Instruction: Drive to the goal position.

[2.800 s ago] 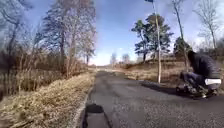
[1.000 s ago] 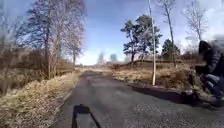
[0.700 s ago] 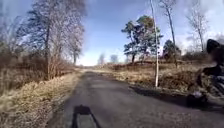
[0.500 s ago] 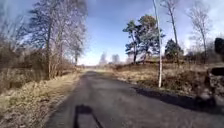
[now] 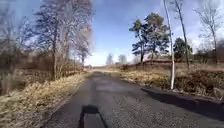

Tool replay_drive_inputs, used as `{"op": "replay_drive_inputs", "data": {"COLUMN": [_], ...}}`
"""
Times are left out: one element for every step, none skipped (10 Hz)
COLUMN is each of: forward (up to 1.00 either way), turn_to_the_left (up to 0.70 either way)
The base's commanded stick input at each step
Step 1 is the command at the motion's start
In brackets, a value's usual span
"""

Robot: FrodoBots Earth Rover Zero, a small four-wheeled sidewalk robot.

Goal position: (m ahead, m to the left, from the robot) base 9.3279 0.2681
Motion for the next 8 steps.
{"op": "replay_drive_inputs", "data": {"forward": [0.7,0.7,0.7,0.7,0.7,0.7,0.7,0.7], "turn_to_the_left": [0.22,0.23,0.23,0.22,0.17,0.13,0.1,0.08]}}
